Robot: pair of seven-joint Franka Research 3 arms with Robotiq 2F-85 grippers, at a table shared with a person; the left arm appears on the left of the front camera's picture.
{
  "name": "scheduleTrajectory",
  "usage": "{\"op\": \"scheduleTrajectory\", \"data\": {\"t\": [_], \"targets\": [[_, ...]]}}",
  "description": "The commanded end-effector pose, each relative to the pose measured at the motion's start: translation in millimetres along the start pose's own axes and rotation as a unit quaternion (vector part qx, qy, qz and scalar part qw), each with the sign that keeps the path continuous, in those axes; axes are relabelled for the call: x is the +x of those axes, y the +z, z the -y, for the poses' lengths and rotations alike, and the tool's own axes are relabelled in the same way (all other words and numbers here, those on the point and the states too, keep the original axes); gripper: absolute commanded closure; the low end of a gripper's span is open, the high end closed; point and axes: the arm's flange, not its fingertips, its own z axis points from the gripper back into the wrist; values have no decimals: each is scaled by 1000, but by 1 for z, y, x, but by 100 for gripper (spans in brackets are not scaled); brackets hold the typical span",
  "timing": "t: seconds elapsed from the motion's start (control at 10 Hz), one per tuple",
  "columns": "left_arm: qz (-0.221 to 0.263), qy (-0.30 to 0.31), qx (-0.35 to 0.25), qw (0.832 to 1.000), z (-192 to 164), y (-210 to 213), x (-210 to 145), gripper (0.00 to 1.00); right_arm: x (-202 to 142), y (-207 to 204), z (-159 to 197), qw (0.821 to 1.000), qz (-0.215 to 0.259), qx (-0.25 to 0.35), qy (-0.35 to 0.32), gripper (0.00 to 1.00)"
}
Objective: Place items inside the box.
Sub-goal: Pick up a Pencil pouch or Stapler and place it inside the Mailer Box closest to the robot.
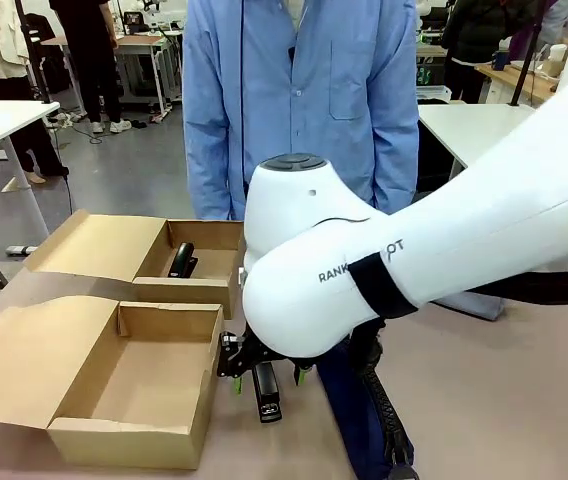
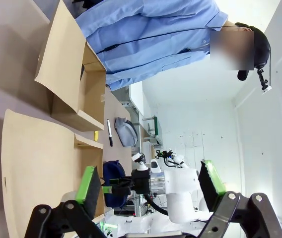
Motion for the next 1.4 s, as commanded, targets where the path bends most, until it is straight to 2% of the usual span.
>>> {"op": "scheduleTrajectory", "data": {"t": [0.0,0.2,0.6,0.7,0.8,0.9,1.1,1.2,1.3], "targets": [[5,-11,-13,1000,1,-1,0,0,18,-17,-26,999,11,-33,-28,0],[5,-11,-13,1000,1,-1,0,0,23,-38,-26,998,16,-52,-40,0],[5,-11,-13,1000,1,-1,0,0,22,-45,-24,996,31,-61,-50,0],[5,-11,-13,1000,1,-1,0,0,22,-46,-23,996,32,-66,-51,48],[5,-11,-13,1000,1,-1,0,0,21,-46,-22,996,31,-63,-51,60],[5,-11,-13,1000,1,-1,0,0,21,-47,-21,996,31,-61,-52,100],[5,-11,-13,1000,1,-1,0,0,21,-47,-20,996,31,-58,-53,100],[5,-11,-13,1000,1,-1,0,0,21,-47,-20,996,30,-60,-54,87],[5,-11,-13,1000,1,-1,0,0,21,-46,-19,996,29,-63,-56,97]]}}
